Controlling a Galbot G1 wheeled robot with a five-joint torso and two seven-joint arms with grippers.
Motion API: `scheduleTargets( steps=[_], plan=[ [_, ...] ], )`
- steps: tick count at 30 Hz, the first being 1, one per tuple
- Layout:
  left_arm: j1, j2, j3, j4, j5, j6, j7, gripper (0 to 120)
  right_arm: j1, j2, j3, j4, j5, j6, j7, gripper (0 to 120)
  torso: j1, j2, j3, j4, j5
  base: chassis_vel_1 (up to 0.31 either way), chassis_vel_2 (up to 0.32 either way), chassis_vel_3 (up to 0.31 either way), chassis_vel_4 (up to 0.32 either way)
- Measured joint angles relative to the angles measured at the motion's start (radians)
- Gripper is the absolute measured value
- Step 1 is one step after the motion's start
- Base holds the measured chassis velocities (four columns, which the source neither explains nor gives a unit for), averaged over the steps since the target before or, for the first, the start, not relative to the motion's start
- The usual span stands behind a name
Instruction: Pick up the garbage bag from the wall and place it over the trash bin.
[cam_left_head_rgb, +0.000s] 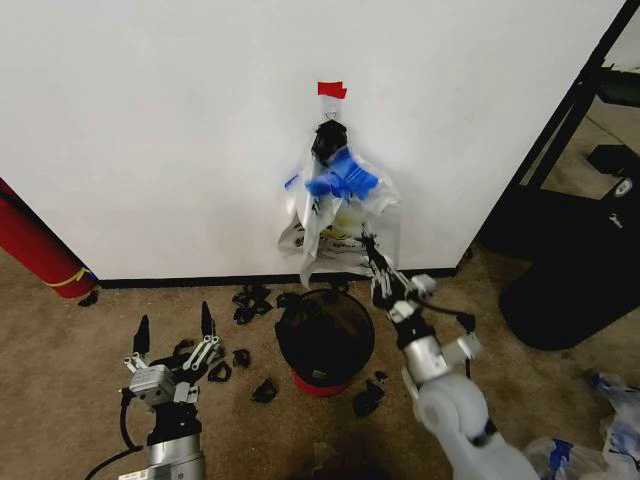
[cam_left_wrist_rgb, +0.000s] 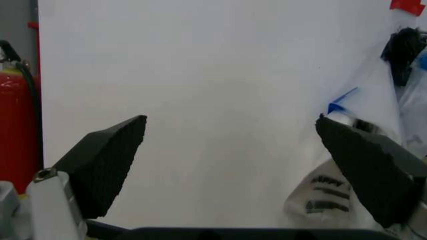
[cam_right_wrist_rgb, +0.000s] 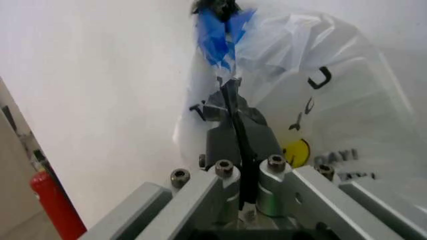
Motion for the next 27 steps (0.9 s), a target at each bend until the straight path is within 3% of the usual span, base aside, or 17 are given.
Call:
scheduleTargets(
  steps=[7,14,22,27],
  plan=[
    [-0.004,0.007,0.016,0.003,-0.001,0.000,0.001,100,-0.143,0.026,0.043,0.041,-0.101,0.106,-0.055,0,0.000,0.000,0.000,0.0001,0.0000,0.000,0.000,0.000,0.000],
    [-0.013,0.021,0.015,0.007,-0.021,-0.001,0.001,100,-0.335,0.080,0.092,0.047,-0.222,0.325,-0.113,0,0.000,0.000,0.000,0.0000,0.0000,0.000,0.000,0.000,0.000],
    [-0.015,0.024,0.015,0.008,-0.031,-0.001,0.002,100,-0.452,0.104,0.100,0.055,-0.224,0.415,-0.118,0,0.000,0.000,0.000,-0.0002,-0.0001,0.000,0.000,0.000,0.000],
    [-0.016,0.025,0.019,0.011,-0.031,-0.002,0.002,100,-0.407,0.108,0.095,0.051,-0.226,0.378,-0.079,0,0.000,0.000,0.000,0.0000,-0.0001,0.000,0.000,0.000,0.000]
  ],
)
